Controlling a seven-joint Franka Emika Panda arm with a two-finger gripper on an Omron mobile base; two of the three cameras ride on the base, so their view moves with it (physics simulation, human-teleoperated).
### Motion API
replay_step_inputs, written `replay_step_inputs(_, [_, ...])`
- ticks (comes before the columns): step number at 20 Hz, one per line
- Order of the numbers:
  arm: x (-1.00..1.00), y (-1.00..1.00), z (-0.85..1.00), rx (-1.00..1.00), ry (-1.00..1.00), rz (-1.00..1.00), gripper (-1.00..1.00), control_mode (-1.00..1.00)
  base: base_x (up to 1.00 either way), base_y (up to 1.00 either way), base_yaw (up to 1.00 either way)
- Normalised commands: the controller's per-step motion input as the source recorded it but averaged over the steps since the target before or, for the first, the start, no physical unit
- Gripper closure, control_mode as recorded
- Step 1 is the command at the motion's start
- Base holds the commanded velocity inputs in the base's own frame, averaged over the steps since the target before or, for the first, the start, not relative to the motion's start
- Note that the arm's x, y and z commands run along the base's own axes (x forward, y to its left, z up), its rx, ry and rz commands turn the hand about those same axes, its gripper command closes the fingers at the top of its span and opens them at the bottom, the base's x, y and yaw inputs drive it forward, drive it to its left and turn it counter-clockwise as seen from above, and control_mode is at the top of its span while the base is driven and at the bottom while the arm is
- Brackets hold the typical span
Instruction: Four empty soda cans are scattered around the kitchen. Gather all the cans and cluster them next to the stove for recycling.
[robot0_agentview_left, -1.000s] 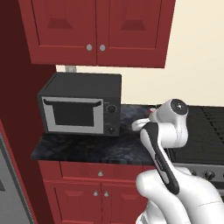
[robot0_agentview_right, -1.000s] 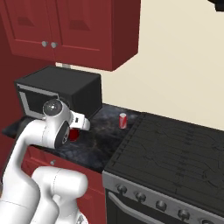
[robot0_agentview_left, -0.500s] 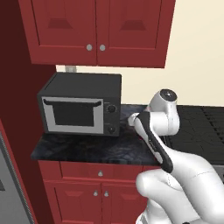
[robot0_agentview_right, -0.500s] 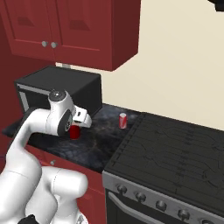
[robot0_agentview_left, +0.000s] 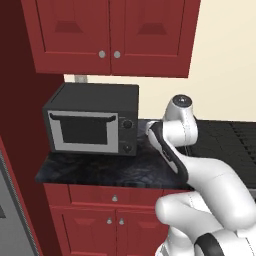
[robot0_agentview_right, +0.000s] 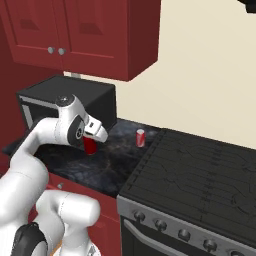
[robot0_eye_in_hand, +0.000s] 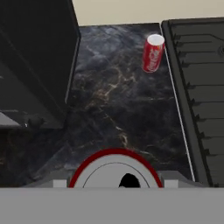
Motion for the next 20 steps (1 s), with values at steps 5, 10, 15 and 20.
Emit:
replay_step_inputs(5, [0.20,-0.45,0.00,0.00,0.00,-0.02,1.00,-1.00,0.00,0.00,0.00])
replay_step_inputs(10, [0.21,-0.34,0.00,0.00,0.00,0.00,1.00,-1.00,0.00,0.00,0.00])
replay_step_inputs(15, [0.25,-0.18,-0.01,0.00,0.00,0.00,1.00,-1.00,0.00,0.00,0.00])
replay_step_inputs(20, [0.05,-0.23,-0.05,0.00,0.00,0.00,1.00,-1.00,0.00,0.00,0.00])
